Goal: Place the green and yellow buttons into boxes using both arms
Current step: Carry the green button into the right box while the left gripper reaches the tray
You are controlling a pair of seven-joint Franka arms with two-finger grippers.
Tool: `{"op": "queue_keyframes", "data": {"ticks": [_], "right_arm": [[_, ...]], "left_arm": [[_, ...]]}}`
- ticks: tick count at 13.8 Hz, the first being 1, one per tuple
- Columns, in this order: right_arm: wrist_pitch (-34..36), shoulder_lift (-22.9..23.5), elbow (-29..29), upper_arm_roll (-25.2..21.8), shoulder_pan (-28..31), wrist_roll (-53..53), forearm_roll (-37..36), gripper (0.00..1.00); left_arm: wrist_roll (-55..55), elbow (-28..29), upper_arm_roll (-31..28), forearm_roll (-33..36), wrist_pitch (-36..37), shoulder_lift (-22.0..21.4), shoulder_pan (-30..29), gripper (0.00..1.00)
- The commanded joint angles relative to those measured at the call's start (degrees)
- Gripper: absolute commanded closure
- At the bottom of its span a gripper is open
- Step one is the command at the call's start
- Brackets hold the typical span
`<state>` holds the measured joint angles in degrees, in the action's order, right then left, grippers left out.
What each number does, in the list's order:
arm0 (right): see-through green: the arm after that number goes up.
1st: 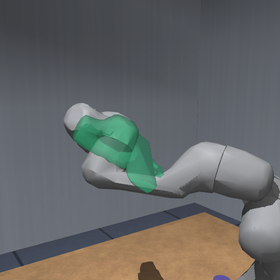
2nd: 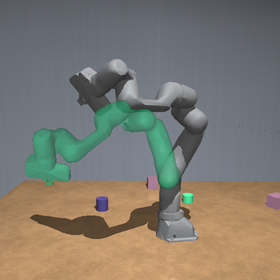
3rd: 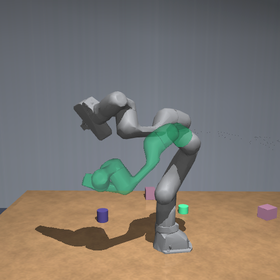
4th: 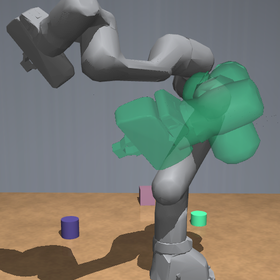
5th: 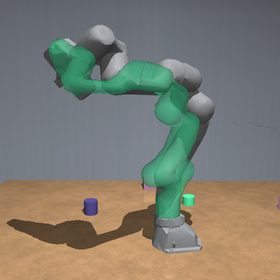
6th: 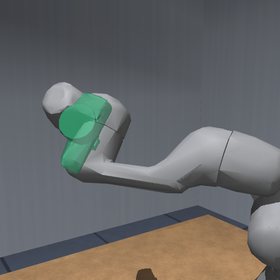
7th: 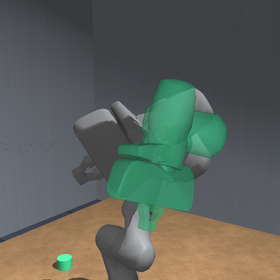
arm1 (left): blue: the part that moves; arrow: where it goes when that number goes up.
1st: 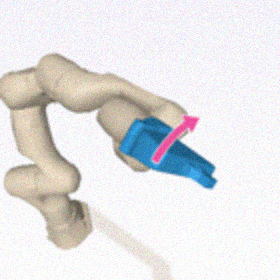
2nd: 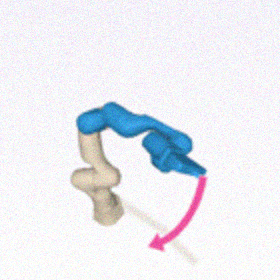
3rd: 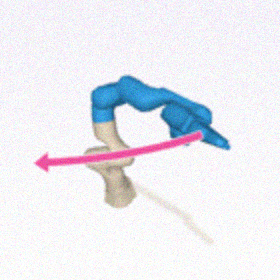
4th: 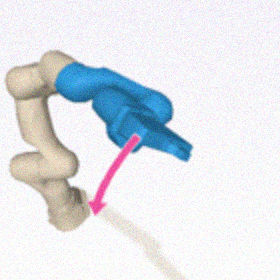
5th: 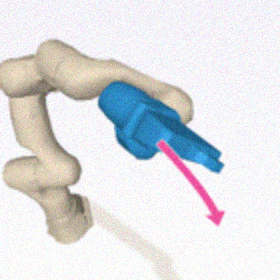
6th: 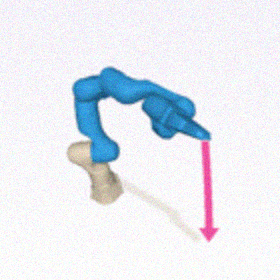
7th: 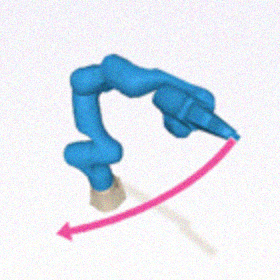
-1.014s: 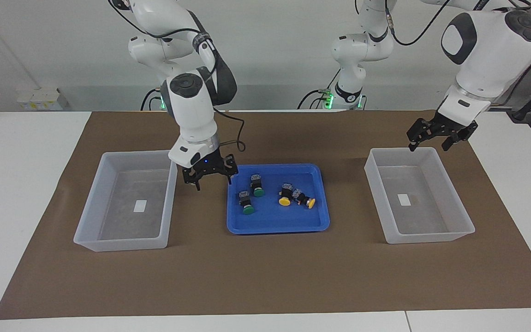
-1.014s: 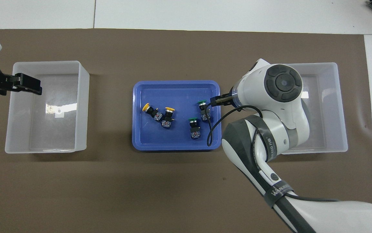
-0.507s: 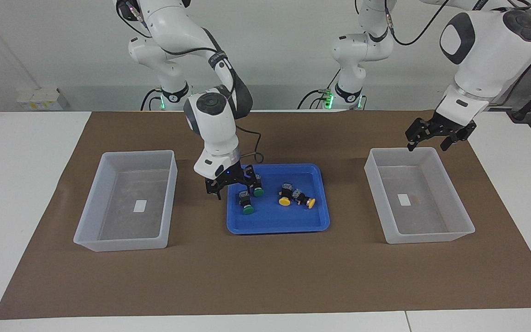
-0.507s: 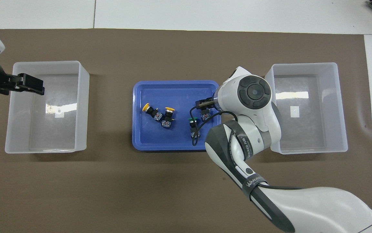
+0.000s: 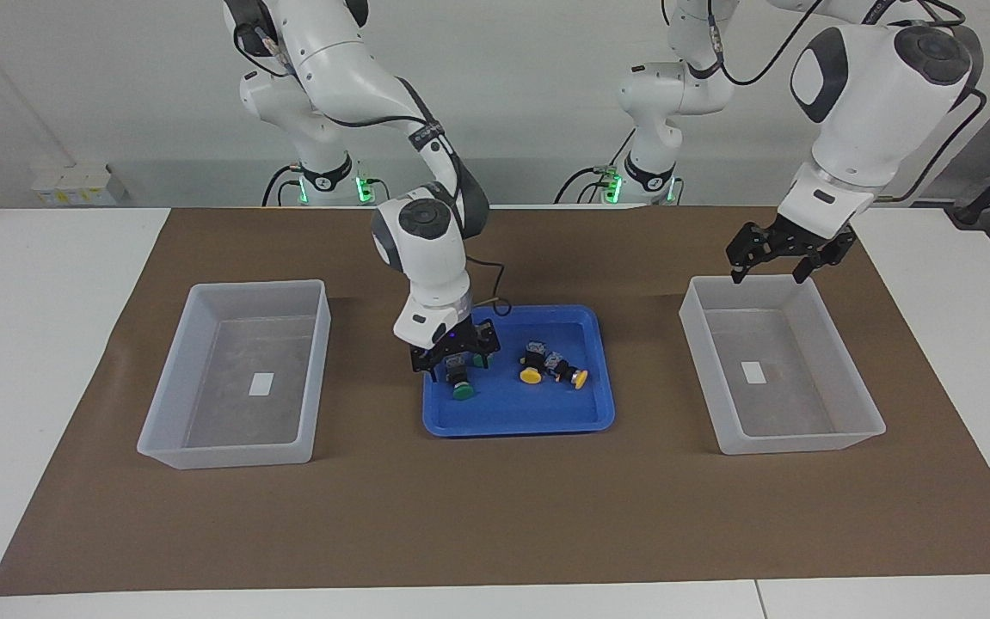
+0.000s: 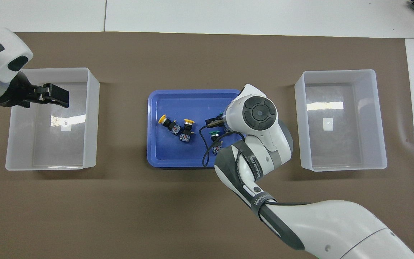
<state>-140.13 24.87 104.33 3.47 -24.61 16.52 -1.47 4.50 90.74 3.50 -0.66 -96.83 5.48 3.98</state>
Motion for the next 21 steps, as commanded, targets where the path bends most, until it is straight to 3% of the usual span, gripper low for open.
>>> {"op": "queue_keyframes", "data": {"ticks": [1, 4, 6, 8, 9, 11, 14, 17, 21], "right_arm": [[-3.12, 0.53, 1.4, -0.04, 0.18, 2.1, -1.69, 0.0], [-3.92, 1.15, 1.49, -0.12, 0.18, 2.37, -1.87, 0.04], [-4.71, 1.15, 2.1, -0.13, 0.18, 2.37, -1.87, 0.25], [-5.33, 1.15, 2.72, -0.13, 0.18, 2.37, -1.87, 0.39], [-5.41, 1.06, 2.98, -0.13, 0.18, 2.37, -1.87, 0.52], [-5.42, 0.97, 3.07, -0.13, 0.09, 2.55, -1.87, 1.0], [-3.93, -0.6, 2.9, -0.21, 0.09, 3.87, -1.87, 1.0], [0.9, -6.39, 2.81, -0.39, 2.02, 3.87, -1.87, 1.0], [5.82, -12.99, 2.98, -0.3, 10.71, -0.76, -1.78, 1.0]], "left_arm": [[1.56, 1.46, -0.51, -0.57, -2.31, -0.03, 0.76, 0.0], [4.28, 1.55, -0.51, -0.66, -3.1, 0.32, 1.64, 0.0], [4.37, 1.55, -0.42, -0.74, -3.8, 1.28, 1.99, 0.0], [5.42, 1.9, -0.42, -0.74, -5.38, 1.99, 2.78, 0.0], [6.21, 2.16, -0.51, -0.66, -6.08, 2.25, 3.05, 0.0], [7.53, 2.86, -0.51, -0.66, -7.49, 2.52, 3.93, 0.0], [9.29, 3.92, -0.51, -0.66, -9.86, 3.13, 5.42, 0.0], [11.66, 7.6, -0.42, -0.66, -14.42, 3.23, 6.73, 0.0], [13.77, 8.23, -0.33, -0.74, -16.37, 3.4, 7.18, 0.0]]}}
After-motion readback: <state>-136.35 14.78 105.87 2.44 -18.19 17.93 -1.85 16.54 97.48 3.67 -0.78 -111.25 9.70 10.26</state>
